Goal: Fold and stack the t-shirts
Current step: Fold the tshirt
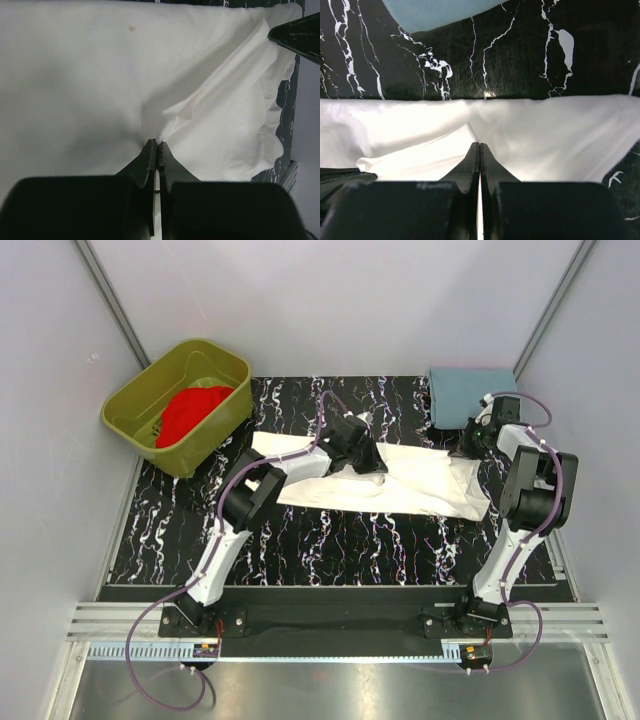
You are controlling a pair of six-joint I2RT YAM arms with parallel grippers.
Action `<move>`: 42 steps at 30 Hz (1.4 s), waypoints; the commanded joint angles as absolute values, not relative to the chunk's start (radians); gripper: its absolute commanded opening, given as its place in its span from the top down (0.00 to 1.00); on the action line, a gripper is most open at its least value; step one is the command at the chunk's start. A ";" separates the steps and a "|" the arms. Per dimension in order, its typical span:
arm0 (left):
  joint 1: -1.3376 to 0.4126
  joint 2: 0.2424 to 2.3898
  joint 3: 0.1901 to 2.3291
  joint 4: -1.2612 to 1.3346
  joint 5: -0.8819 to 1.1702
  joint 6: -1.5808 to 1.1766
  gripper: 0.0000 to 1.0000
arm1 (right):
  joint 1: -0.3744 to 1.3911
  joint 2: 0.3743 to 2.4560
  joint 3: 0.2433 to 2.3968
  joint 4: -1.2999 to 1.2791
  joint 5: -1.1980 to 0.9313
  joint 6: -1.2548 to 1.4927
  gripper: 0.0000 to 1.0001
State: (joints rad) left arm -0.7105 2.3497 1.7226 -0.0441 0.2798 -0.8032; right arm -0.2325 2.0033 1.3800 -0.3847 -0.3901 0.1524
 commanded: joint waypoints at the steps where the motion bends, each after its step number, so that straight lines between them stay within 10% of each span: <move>1: -0.699 2.276 1.700 0.052 0.281 -0.865 1.00 | -0.232 1.908 1.358 -0.313 -0.333 0.164 1.00; 12: -0.699 2.298 1.710 0.003 0.247 -0.885 0.95 | -0.232 1.922 1.356 -0.316 -0.302 0.202 1.00; 23: -0.696 2.258 1.773 -0.197 0.177 -0.822 0.51 | -0.232 1.977 1.463 -0.452 -0.325 0.235 0.72; 42: -0.643 1.884 1.270 -0.400 -0.087 -0.673 0.41 | -0.190 1.782 1.213 -0.630 -0.107 0.615 0.59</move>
State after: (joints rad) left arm -0.6579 1.9064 1.3197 -0.3725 -0.0402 -0.6849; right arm -0.1894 1.7672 1.2346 -0.6563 -0.1608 0.5613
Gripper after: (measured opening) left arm 0.591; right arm 0.406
